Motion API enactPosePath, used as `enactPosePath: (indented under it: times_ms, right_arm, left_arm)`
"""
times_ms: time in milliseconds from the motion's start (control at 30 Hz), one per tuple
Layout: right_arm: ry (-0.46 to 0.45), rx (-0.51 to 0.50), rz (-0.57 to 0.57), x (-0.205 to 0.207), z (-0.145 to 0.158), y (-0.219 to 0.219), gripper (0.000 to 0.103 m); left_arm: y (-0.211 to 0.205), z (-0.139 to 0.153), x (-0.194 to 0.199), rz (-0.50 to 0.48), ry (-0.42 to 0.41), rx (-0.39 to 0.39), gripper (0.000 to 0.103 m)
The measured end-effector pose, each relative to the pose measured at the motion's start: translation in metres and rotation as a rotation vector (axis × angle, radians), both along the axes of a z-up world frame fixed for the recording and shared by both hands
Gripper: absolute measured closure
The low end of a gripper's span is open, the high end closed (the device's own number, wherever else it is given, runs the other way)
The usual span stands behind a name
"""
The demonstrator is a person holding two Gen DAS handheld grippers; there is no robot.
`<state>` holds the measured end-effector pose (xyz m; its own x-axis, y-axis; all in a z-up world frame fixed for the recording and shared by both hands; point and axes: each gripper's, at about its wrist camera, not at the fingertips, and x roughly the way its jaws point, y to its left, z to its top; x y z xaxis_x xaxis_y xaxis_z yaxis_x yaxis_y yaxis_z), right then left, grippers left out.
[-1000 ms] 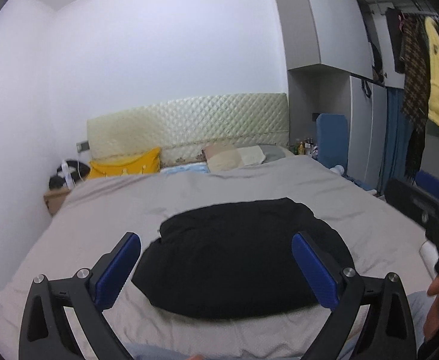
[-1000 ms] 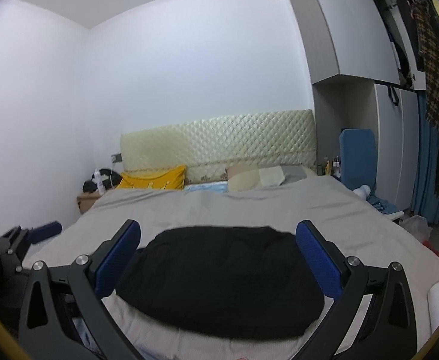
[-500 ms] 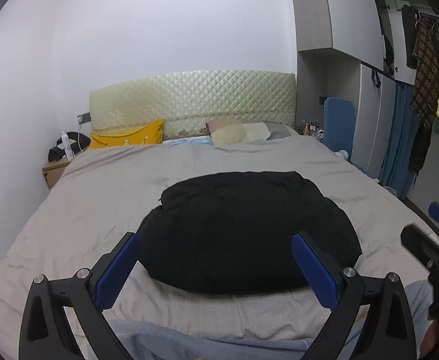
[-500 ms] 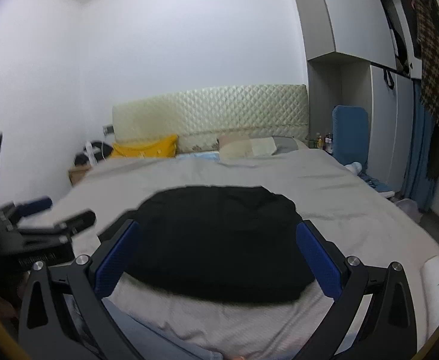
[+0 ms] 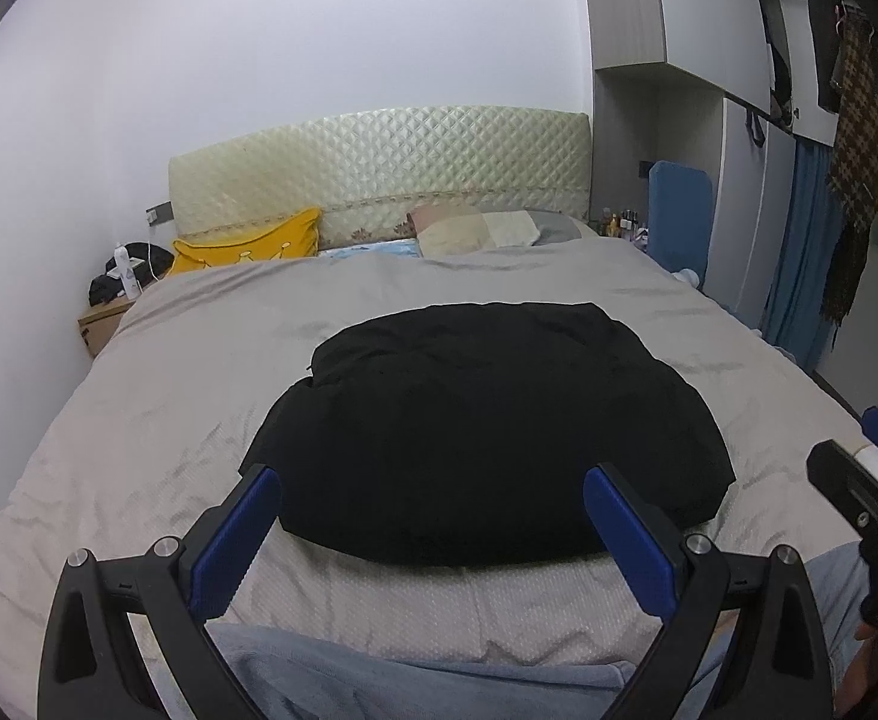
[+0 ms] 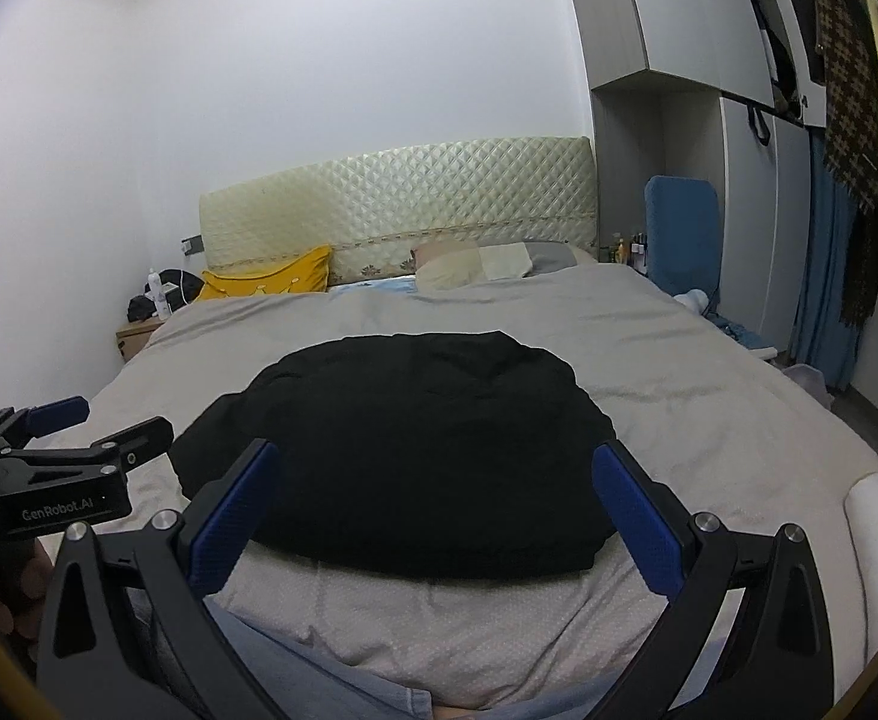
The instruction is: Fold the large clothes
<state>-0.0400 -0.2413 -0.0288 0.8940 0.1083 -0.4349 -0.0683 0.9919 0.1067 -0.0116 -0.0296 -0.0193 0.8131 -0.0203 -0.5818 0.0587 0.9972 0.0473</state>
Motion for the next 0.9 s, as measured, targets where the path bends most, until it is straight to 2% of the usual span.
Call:
enactPosePath:
  times_ms: [200, 900]
  right_arm:
    - [0.024, 0.004, 0.002, 0.002, -0.005, 0.000, 0.000]
    - [0.009, -0.020, -0.004, -0.008, -0.002, 0.009, 0.000]
  left_arm:
    - [0.002, 0.002, -0.002, -0.002, 0.000, -0.011, 0.001]
    - [0.007, 0.007, -0.010, -0.007, -0.009, -0.024, 0.001]
